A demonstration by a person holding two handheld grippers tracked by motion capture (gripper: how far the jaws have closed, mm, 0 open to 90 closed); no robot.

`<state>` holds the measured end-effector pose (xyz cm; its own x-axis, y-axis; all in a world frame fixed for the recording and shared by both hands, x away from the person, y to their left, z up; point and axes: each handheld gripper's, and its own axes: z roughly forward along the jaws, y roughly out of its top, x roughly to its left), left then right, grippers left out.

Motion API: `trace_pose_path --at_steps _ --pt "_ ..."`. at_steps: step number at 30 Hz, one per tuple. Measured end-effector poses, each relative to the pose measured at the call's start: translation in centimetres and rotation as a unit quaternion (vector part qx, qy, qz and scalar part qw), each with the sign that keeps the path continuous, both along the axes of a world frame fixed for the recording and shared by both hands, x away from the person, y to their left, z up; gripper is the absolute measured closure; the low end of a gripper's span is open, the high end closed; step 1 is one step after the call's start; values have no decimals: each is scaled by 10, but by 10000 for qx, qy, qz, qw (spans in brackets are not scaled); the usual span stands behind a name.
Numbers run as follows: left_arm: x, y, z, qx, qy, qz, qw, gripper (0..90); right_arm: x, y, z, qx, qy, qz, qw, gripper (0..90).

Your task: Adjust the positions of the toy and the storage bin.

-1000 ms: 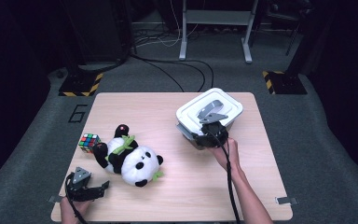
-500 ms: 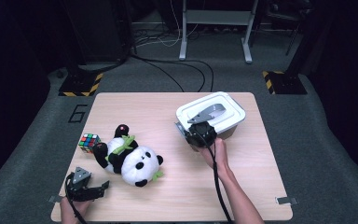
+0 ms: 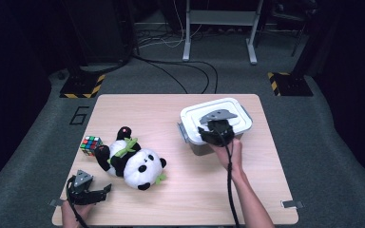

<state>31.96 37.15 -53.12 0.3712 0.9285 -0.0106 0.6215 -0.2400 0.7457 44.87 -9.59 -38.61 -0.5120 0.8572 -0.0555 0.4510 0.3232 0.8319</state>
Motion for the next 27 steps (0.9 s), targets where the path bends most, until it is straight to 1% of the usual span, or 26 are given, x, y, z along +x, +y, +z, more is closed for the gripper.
trace_pose_path --at_steps 1,2,4,6,7,8,10,12,14,19,20,21,26,27 --pt "0 0 0 0 1 -2 10000 138 0 -10 2 10 -12 -109 9999 532" --pt "0 1 1 34 65 -29 10000 137 1 -18 3 15 1 -210 9998 532" --pt "0 1 1 33 60 -25 10000 137 2 -40 7 5 -21 -481 9988 530" --pt "0 1 1 32 61 -26 10000 138 5 -56 10 -90 -45 -686 9976 529" --pt "0 0 1 26 63 -26 10000 137 7 -65 11 -85 -17 -782 9969 528" --pt "0 0 1 35 53 -22 10000 138 7 -70 12 -57 8 -840 9964 528" --pt "0 0 1 37 53 -22 10000 138 11 -82 13 -121 11 -1025 9947 528" --pt "0 0 1 32 28 -13 10000 138 17 -91 12 -120 84 -1160 9931 528" --pt "0 0 1 35 31 -16 10000 139 23 -98 9 -157 166 -1279 9915 525" --pt "0 0 0 28 6 -6 10000 140 38 -114 2 -118 438 -1513 9874 537" --pt "0 0 1 36 13 -7 10000 141 40 -116 2 -122 467 -1519 9872 542" --pt "0 0 0 20 -24 6 10000 141 41 -117 1 -131 502 -1529 9869 550" --pt "0 0 0 22 -19 4 10000 141 49 -120 -6 -186 610 -1556 9858 563" --pt "0 0 0 22 -19 4 10000 141 50 -121 -7 -142 618 -1554 9858 571"
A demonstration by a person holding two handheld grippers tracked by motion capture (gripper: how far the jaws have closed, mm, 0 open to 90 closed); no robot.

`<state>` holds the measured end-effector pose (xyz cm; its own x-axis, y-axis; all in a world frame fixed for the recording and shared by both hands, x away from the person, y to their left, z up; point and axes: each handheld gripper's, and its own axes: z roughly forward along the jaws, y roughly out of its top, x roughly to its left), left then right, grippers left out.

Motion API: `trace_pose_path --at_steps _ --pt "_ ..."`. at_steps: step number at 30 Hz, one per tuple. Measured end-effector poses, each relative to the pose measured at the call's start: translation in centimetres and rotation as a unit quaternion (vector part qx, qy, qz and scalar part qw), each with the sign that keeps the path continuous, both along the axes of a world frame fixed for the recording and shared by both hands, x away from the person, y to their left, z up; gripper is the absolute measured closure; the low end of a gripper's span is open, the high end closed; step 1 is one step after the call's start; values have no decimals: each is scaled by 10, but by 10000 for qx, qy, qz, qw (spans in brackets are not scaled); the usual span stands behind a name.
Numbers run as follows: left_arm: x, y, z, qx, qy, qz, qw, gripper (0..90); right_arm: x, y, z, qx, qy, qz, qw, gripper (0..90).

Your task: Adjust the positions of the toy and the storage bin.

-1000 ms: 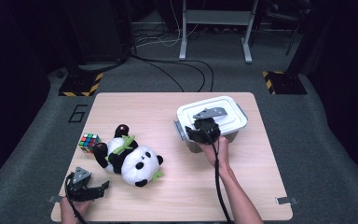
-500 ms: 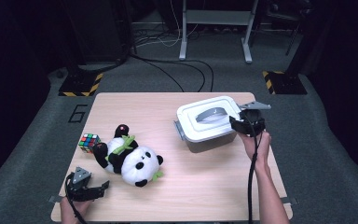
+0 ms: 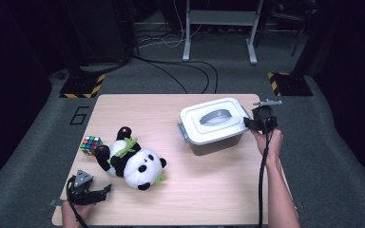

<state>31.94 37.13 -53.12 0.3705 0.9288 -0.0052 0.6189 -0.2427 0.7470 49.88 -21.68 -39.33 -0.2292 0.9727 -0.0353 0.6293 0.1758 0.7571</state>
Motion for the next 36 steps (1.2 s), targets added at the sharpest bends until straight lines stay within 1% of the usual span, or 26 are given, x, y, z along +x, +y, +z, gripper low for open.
trace_pose_path --at_steps 3,5,14,15,16,17,19,20,21,22,23,24,26,27,29,30,32,34,36 --pt "0 0 0 1 0 0 10000 141 1 0 0 63 40 92 9999 655" --pt "0 0 0 0 -1 1 10000 141 1 1 1 39 48 97 9999 661" --pt "0 0 0 4 15 -9 10000 142 -5 -6 0 362 211 3 9991 665" --pt "0 0 0 -3 -2 0 10000 142 -6 -5 1 346 221 -7 9992 664" --pt "0 0 1 11 33 -13 10000 142 -8 -3 1 322 223 -45 9992 664" --pt "0 0 0 -2 -2 0 10000 142 -9 -2 1 287 200 -41 9994 664" --pt "0 0 0 -2 -1 0 10000 142 -11 0 1 268 190 -30 9995 663" --pt "0 0 1 12 34 -14 10000 142 -14 1 0 256 186 -17 9995 663" --pt "0 0 0 -5 -7 2 10000 142 -15 2 0 265 194 -28 9995 662" --pt "0 0 1 10 30 -11 10000 142 -18 3 1 274 234 -18 9993 660" --pt "0 0 0 -6 -5 1 10000 142 -20 5 2 281 309 -9 9991 657" --pt "0 0 0 -1 0 -2 10000 142 -23 7 4 258 385 25 9989 656" --pt "0 0 1 11 33 -14 10000 142 -29 13 5 96 412 79 9991 653" --pt "0 0 0 -6 -3 -5 10000 142 -31 15 6 66 435 85 9990 652" --pt "0 0 1 12 45 -23 10000 142 -34 17 7 -6 444 136 9989 644" --pt "0 0 0 -3 11 -9 10000 142 -34 17 8 5 430 162 9989 641" --pt "0 0 0 1 -14 -7 10000 143 -35 12 11 123 283 168 9994 630" --pt "0 0 0 1 -16 -7 10000 143 -36 5 14 175 59 79 9998 625" --pt "0 0 0 -2 -8 -5 10000 143 -36 -2 17 183 -80 -12 9998 626"
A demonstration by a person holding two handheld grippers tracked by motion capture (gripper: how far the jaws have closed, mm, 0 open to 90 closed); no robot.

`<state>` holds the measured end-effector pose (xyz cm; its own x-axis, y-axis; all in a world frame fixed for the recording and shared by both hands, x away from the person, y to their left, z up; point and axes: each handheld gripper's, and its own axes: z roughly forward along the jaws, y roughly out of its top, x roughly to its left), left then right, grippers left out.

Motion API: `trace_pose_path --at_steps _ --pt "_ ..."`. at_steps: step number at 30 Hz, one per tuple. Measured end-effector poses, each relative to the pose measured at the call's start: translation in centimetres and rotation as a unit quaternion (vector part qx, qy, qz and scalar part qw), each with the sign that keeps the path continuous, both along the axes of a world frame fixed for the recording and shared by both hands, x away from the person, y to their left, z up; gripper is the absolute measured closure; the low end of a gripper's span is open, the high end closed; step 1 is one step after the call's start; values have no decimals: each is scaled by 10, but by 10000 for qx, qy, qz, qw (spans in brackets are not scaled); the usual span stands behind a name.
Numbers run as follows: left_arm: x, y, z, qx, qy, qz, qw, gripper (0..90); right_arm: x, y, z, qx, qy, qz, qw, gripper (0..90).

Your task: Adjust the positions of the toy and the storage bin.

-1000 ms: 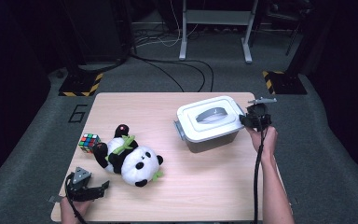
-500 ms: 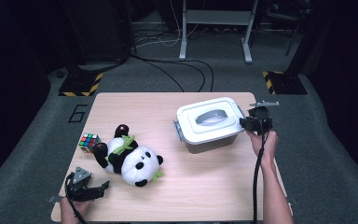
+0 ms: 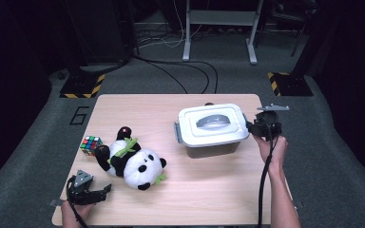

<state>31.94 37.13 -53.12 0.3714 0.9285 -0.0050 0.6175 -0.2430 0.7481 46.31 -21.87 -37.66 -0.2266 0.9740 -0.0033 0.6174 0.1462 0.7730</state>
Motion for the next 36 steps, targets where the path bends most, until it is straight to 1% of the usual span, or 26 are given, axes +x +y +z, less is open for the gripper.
trace_pose_path --at_steps 1,3,4,5,6,7,8,9,10,11,14,17,18,20,23,24,28,30,33,36 --pt "0 0 0 2 6 2 10000 143 2 -3 0 -23 -22 -39 10000 626" --pt "0 0 0 7 -4 0 10000 143 9 -7 -4 0 42 -36 10000 627" --pt "0 0 0 7 -5 0 10000 143 14 -9 -7 -34 124 -67 9999 628" --pt "0 0 0 6 -3 1 10000 143 20 -11 -11 -1 192 -50 9998 630" --pt "0 0 0 5 -2 2 10000 143 27 -13 -14 69 328 -20 9994 633" --pt "0 0 0 6 -4 2 10000 143 35 -15 -18 107 455 -62 9989 640" --pt "0 0 0 5 -5 3 10000 143 39 -15 -20 89 488 -45 9988 641" --pt "0 0 0 5 -5 3 10000 143 44 -15 -24 129 565 23 9983 643" --pt "0 0 0 2 7 5 10000 143 48 -16 -26 209 613 68 9979 658" --pt "0 0 0 0 5 9 10000 143 50 -16 -28 270 575 51 9980 671" --pt "0 0 0 3 -5 15 10000 144 54 -14 -35 272 664 92 9974 738" --pt "0 0 0 2 -4 30 10000 143 52 -18 -42 609 663 162 9958 801" --pt "0 -1 0 5 -5 34 10000 144 51 -19 -43 601 619 207 9961 801" --pt "0 -1 0 5 2 36 10000 144 47 -19 -43 614 581 171 9963 801" --pt "0 -1 0 2 5 39 10000 144 39 -22 -44 598 576 266 9962 795" --pt "0 -1 0 2 5 40 10000 144 37 -22 -44 609 587 249 9961 792" --pt "0 -1 0 -1 3 44 10000 144 22 -23 -43 565 599 237 9963 778" --pt "0 -1 0 -2 6 45 10000 144 13 -24 -45 530 543 281 9967 766" --pt "0 -1 0 0 4 42 10000 144 0 -24 -45 560 502 338 9966 753" --pt "0 -1 0 -4 2 44 10000 144 -7 -23 -43 482 490 399 9968 731"
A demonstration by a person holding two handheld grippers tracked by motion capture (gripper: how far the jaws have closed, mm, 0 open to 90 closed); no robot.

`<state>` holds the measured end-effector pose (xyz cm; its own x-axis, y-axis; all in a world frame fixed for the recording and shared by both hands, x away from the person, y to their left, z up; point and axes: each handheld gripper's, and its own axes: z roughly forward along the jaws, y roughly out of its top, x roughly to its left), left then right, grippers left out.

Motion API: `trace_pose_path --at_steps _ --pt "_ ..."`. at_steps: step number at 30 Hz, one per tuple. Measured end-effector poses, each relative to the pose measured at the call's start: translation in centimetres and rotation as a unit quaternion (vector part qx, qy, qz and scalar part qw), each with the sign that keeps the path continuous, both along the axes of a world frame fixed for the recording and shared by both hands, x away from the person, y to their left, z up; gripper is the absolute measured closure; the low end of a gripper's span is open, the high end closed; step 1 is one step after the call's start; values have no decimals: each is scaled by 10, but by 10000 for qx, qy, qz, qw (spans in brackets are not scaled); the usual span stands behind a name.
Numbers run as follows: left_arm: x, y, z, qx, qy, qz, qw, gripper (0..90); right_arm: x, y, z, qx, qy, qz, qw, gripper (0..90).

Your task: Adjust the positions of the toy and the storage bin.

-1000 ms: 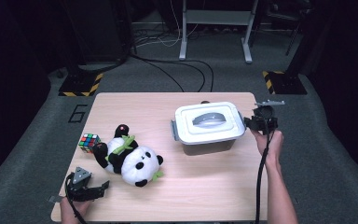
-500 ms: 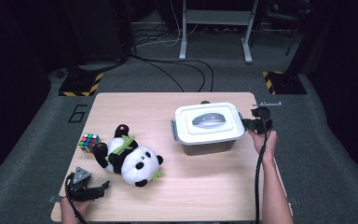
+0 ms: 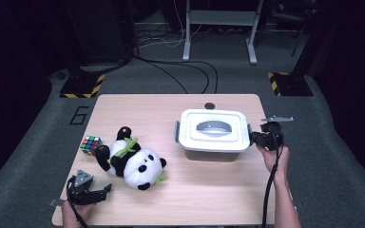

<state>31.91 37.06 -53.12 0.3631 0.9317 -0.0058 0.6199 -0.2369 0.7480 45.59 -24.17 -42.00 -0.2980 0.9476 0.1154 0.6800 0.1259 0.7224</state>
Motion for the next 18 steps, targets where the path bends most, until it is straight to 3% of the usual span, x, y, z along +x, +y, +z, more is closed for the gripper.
trace_pose_path --at_steps 2,6,10,13,16,18 --pt "0 0 0 2 -7 -3 10000 144 -1 -2 1 -78 -127 44 9999 672" --pt "0 0 0 1 -6 -2 10000 144 -1 -9 7 -104 -119 4 9999 539" --pt "0 0 0 3 -6 -3 10000 144 -7 -8 19 -91 -419 165 9989 370" --pt "0 0 0 4 -7 -3 10000 144 -10 2 27 -237 -532 514 9970 277" --pt "0 0 0 1 -7 -2 10000 145 -9 21 32 -373 -601 959 9929 160" --pt "0 0 0 3 -6 -2 10000 144 -7 34 33 -414 -633 1237 9894 159"
